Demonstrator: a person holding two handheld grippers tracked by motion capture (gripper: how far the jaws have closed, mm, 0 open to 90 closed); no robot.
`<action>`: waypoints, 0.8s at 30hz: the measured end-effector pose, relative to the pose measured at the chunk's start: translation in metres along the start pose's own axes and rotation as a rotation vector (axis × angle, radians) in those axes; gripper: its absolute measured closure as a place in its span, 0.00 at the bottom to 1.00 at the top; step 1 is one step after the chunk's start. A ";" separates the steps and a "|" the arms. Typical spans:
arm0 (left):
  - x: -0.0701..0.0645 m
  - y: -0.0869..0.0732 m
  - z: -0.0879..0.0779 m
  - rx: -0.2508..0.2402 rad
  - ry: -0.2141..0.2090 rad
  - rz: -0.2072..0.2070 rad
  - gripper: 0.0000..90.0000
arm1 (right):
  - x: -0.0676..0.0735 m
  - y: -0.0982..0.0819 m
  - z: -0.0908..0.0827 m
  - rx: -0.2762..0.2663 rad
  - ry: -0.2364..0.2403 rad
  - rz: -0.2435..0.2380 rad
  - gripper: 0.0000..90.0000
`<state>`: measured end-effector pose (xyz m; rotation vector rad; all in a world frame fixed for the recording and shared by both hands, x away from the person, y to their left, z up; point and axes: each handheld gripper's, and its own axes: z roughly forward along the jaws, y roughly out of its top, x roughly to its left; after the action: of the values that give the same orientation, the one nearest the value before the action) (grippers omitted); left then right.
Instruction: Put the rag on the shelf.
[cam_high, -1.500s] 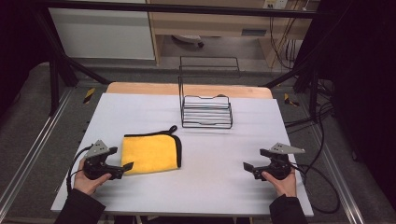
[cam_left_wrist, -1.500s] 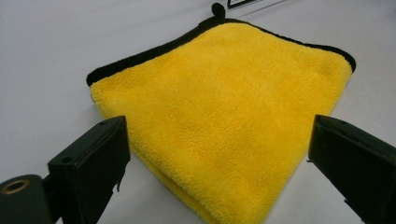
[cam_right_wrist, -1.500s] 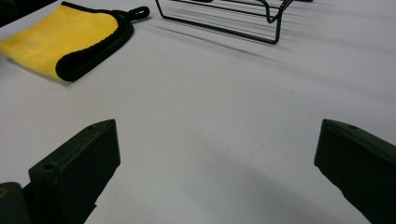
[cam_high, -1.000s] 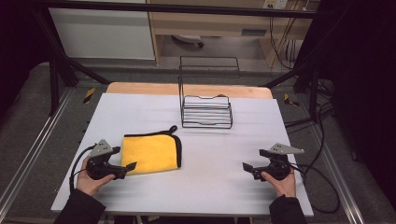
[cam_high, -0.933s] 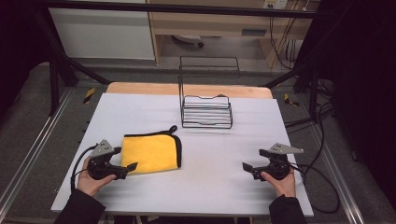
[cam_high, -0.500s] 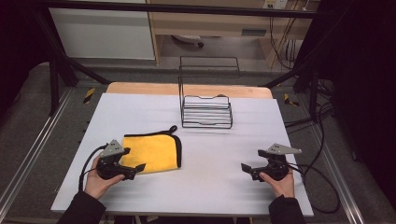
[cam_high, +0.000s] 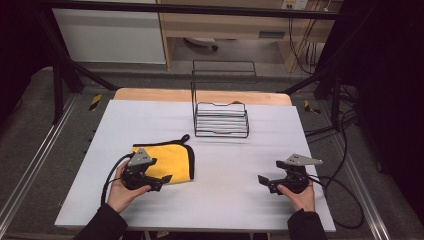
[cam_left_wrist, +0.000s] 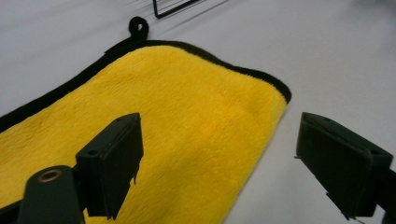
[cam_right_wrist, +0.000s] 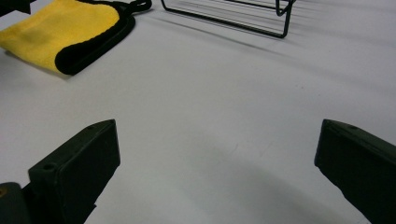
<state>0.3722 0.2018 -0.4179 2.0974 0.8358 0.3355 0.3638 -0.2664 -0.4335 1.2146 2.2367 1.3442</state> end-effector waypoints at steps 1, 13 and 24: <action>-0.003 0.002 0.003 0.003 -0.004 0.007 0.18 | 0.000 0.000 0.000 0.001 0.000 0.000 0.01; -0.033 0.016 0.037 0.070 -0.063 0.068 0.39 | 0.000 0.000 0.001 0.003 0.000 -0.002 0.01; -0.038 0.014 0.056 0.077 -0.020 0.081 0.62 | 0.000 0.000 0.002 0.010 0.002 -0.004 0.01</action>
<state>0.3779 0.1368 -0.4392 2.2073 0.7643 0.3298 0.3647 -0.2648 -0.4350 1.2120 2.2491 1.3347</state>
